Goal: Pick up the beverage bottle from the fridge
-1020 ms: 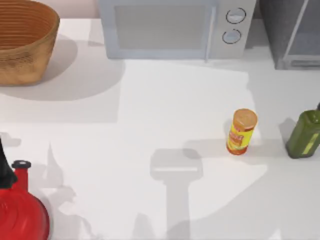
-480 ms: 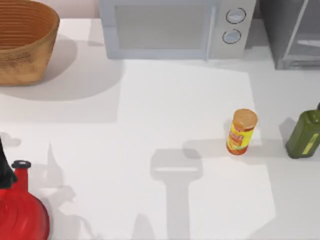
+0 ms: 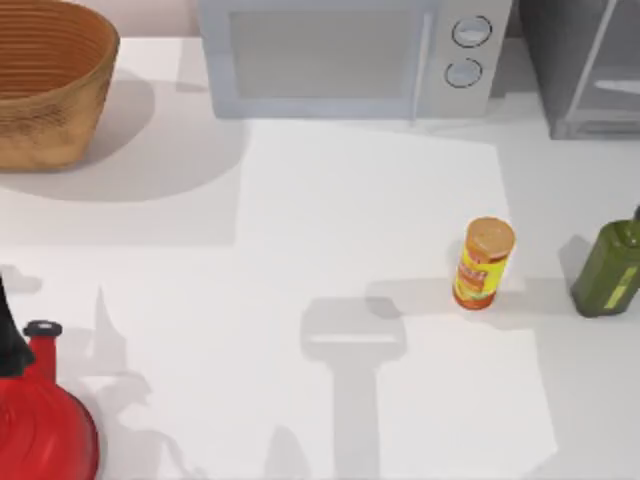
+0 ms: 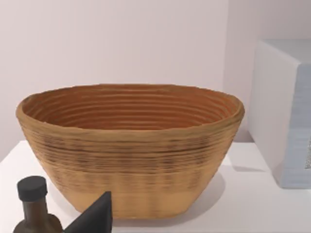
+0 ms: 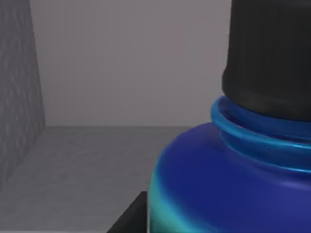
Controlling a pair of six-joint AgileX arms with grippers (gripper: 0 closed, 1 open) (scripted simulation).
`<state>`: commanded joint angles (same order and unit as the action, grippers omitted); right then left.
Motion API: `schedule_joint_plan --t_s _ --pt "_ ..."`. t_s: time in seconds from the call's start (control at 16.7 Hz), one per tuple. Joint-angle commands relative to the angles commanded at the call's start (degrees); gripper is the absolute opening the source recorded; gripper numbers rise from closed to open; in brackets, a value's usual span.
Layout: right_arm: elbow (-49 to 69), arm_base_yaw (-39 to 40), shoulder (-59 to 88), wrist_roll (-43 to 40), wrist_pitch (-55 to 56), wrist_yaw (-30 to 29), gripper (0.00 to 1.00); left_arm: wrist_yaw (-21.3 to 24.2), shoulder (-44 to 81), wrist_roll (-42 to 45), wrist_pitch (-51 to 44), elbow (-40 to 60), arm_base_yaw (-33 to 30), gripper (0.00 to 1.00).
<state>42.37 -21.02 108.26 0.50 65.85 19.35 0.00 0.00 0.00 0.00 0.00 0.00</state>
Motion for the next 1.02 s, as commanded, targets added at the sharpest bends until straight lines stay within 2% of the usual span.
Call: schedule_joint_plan --t_s 0.24,0.42,1.02 --pt "-1.8 1.3 -5.3 -0.1 -3.1 -0.9 0.0 0.0 0.0 0.0 0.0 0.0 0.0 1.0" --pt "-5.4 3.3 -14.8 -0.2 -8.8 -2.6 0.0 0.0 0.0 0.0 0.0 0.0 0.0 1.0" --pt "-27.9 13.2 -71.1 0.1 -42.6 -12.0 0.0 0.0 0.0 0.0 0.0 0.0 0.0 1.0"
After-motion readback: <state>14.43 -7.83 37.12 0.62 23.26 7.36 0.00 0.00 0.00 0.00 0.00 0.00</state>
